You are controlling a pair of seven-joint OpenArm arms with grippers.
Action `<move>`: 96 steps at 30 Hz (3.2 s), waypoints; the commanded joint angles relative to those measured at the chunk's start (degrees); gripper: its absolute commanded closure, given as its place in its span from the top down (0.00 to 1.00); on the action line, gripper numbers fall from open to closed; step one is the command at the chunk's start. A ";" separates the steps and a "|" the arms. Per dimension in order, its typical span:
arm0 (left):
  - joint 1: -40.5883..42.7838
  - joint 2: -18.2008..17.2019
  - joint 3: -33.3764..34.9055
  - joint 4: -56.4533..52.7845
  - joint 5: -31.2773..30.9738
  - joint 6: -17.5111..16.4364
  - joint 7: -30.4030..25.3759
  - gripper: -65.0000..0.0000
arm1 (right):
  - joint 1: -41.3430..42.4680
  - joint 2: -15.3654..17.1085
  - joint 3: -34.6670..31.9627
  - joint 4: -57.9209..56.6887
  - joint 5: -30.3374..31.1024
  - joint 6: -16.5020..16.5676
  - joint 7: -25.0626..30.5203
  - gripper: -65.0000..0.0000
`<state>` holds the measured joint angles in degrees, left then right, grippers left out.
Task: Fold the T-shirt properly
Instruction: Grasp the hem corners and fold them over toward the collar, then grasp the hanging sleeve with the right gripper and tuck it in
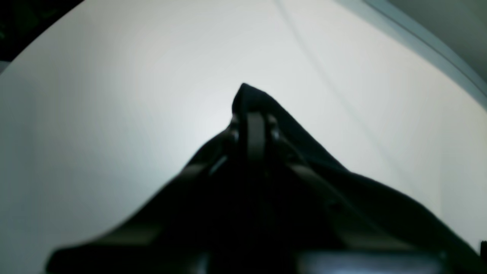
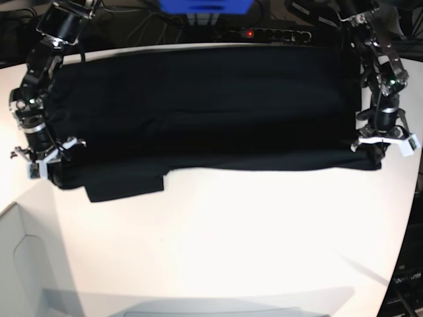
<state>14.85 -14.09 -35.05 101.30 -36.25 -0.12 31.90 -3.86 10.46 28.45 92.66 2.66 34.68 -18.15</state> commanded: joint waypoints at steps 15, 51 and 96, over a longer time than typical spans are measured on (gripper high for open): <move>8.75 1.03 -0.69 0.29 -1.42 -0.19 -1.88 0.00 | -8.85 0.84 3.33 1.89 0.82 -0.26 0.35 0.00; 8.58 1.47 -0.25 -9.30 -1.95 -0.28 -1.79 0.00 | 4.25 -0.30 -7.13 1.27 0.73 -0.26 -13.01 0.56; 8.58 0.86 -0.42 -8.86 -1.51 -0.28 -1.35 0.00 | -16.32 -13.49 8.34 24.13 1.08 5.32 -13.36 0.00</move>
<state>23.31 -12.43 -35.05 91.29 -37.65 -0.21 31.51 -20.49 -3.49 36.93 115.66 2.85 39.46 -33.23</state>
